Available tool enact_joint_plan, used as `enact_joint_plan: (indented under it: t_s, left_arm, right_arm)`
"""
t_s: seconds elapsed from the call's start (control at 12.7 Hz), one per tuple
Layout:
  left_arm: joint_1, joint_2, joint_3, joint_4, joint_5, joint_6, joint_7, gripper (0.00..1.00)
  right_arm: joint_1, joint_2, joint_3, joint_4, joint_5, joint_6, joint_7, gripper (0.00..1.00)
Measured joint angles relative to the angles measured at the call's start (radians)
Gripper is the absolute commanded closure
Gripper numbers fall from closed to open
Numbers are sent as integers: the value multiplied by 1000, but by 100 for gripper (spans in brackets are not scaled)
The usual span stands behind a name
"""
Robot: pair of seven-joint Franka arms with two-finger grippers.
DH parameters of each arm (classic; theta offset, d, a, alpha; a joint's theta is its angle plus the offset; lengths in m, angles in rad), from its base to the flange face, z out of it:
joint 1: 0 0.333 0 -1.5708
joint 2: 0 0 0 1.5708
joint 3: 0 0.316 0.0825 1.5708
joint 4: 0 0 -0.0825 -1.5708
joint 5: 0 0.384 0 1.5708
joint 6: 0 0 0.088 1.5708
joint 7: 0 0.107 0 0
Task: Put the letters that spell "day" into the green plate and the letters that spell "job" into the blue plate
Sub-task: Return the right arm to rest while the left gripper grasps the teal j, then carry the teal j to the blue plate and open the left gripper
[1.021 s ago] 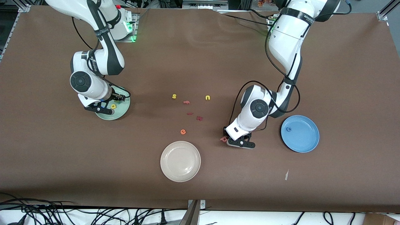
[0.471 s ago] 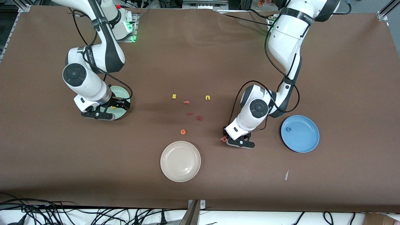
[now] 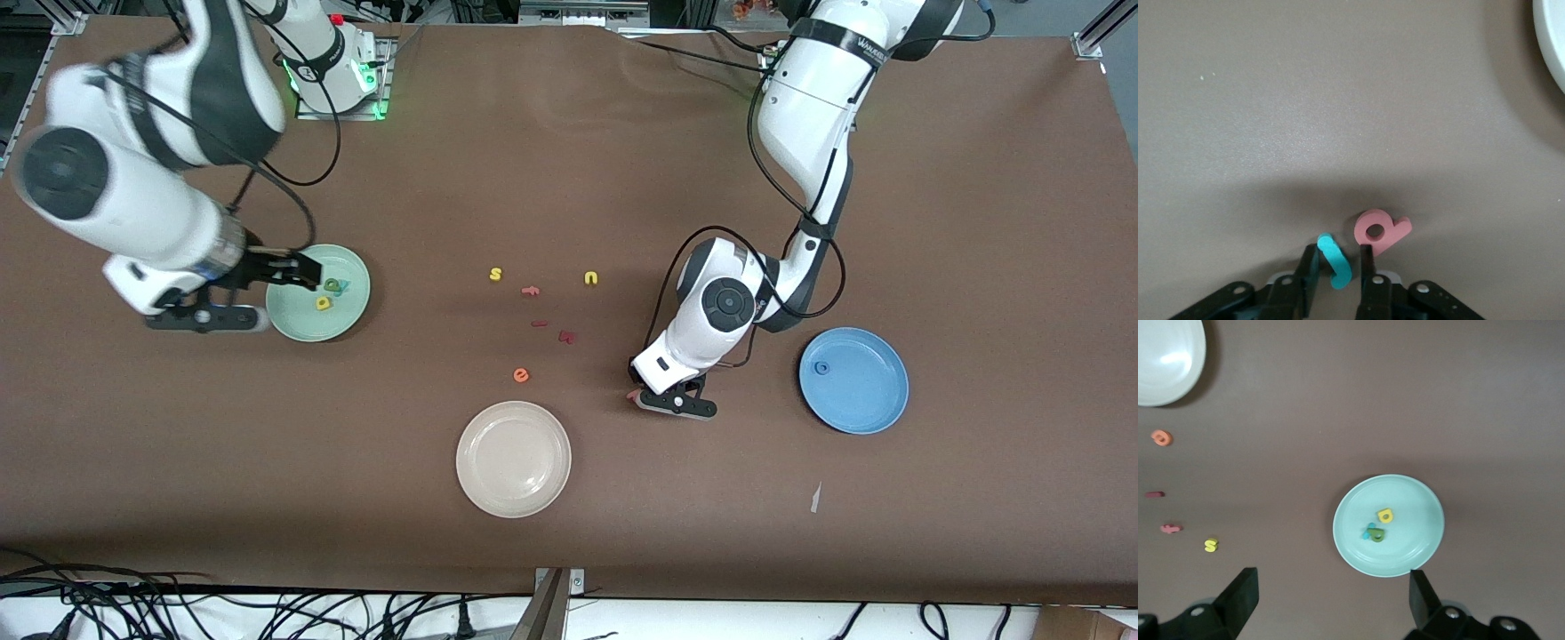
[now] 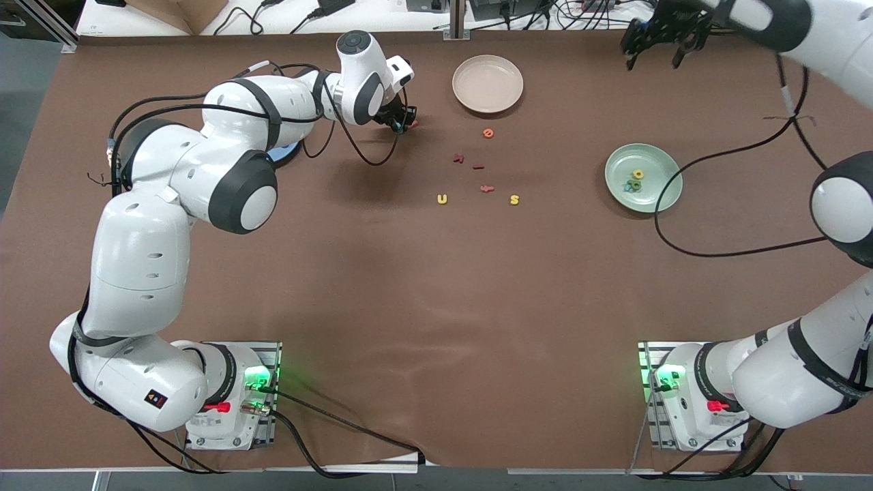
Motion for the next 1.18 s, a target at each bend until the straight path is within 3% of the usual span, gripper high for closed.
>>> enact_joint_plan:
  t_s: [0.16, 0.31, 0.63, 0.79, 1.18]
  left_arm:
    - [-1, 0, 0, 0, 0, 0, 0, 80]
    - [0, 0, 1, -1, 0, 0, 0, 81]
    - [2, 0, 4, -2, 0, -1, 0, 95]
    - [2, 0, 5, -2, 1, -1, 1, 100]
    - [12, -7, 26, -1, 22, -9, 26, 100]
  right_arm:
    - [-196, -48, 153, 20, 0, -10, -31, 0]
    - [-338, -125, 247, 8, 0, -46, -60, 0]
    - [-430, -267, 260, -113, -11, -53, -205, 0]
    - [-434, -275, 252, -118, -11, -55, -228, 0]
    - [-433, -275, 248, -118, -15, -74, -232, 0]
